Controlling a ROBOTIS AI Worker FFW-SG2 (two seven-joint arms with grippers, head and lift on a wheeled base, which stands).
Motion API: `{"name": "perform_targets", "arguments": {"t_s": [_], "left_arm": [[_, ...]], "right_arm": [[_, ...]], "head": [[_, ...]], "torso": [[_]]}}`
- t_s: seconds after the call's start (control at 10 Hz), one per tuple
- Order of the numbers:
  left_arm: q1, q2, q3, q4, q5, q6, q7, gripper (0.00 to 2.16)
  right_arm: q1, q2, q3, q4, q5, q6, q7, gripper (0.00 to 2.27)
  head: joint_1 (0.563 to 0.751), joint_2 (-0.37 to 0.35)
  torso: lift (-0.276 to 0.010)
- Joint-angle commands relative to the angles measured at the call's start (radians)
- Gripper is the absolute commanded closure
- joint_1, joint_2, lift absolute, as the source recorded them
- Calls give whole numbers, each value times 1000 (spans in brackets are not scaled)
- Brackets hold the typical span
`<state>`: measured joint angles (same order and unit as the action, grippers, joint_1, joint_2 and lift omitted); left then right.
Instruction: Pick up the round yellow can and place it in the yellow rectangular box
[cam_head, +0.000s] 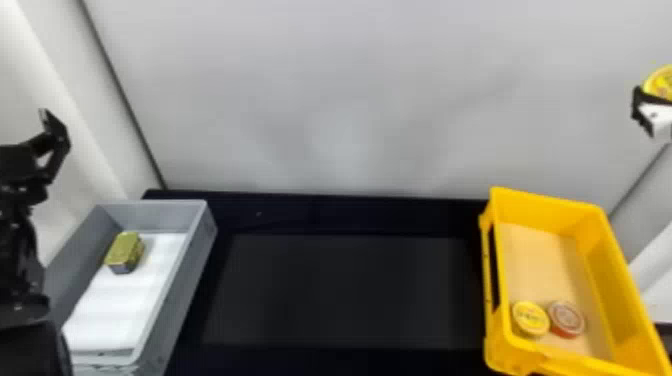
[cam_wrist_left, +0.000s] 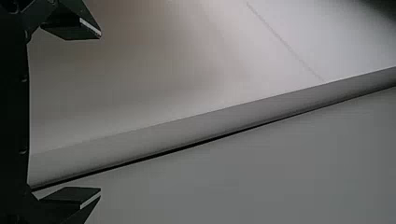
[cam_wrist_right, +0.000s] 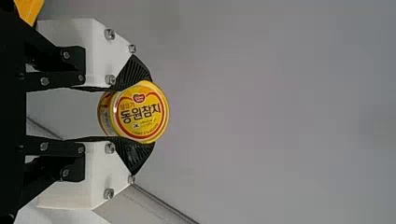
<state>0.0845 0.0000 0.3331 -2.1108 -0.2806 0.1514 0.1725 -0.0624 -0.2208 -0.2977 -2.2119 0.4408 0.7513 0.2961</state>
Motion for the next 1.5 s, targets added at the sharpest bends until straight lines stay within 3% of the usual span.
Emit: {"name": "perform_targets", "arguments": {"t_s": [0.0,0.6,0.9,1.4], "left_arm": [[-5,-3,14,0,1,-6,-7,98],[-6,-3,0,3,-3,-1,-10,98],[-5,-3,3,3,-3,-4,-13,98],[-5,-3,0,3,-3,-4,-13,98]], "right_arm": [[33,-2,-8,-3,0,35,-1,800],[82,4,5,120,-51,25,-5,802],[135,6,-43,202,-158,2,-61,802],[138,6,-50,377,-306,7,-77,802]], "head": [[694,14],[694,14],[694,14],[694,14]], "torso": [[-60],[-60],[-60],[-60]]}}
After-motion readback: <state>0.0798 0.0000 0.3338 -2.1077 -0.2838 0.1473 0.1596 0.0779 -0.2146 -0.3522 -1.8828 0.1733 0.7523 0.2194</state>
